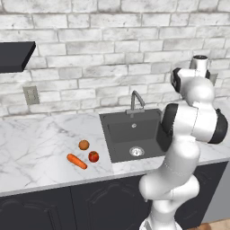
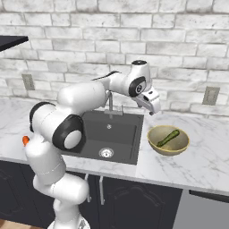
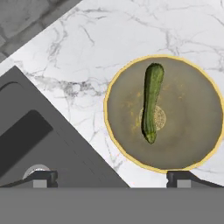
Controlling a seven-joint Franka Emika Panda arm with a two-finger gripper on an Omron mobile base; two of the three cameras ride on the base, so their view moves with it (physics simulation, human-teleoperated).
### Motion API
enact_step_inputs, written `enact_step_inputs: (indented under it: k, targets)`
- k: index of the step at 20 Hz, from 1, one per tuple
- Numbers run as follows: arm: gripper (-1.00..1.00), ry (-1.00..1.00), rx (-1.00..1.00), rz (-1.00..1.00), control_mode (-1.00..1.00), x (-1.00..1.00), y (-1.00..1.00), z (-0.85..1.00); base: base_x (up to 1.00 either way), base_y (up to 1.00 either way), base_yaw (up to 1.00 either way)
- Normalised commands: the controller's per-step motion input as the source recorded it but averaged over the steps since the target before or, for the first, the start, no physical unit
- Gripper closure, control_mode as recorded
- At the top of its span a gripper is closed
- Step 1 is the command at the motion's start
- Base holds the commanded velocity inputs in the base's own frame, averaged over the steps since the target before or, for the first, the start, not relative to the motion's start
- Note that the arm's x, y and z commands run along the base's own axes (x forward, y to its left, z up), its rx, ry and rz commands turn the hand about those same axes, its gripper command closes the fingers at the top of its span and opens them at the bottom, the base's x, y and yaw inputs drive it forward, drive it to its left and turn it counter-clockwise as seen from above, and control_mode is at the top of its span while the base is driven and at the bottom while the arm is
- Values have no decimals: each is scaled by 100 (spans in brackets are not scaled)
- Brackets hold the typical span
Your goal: There is a mixed pile of frozen fruits and vegetables on the counter. Locate all the frozen vegetables and place the items in a bowl on the counter. Take all the frozen fruits and defrost them in a running sink.
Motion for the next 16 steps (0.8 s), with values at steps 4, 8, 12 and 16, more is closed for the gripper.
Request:
enact_step_inputs:
  k: [4, 8, 12, 16]
  targets:
    - [-100, -1, 0, 2, -100, 10, 64, 32, 0, 0, 0]
    - [-100, 0, 0, 7, -100, 27, 62, 13, 0, 0, 0]
    - [-100, 0, 0, 10, -100, 29, 60, 9, 0, 0, 0]
    - [-100, 0, 0, 10, -100, 26, 54, 13, 0, 0, 0]
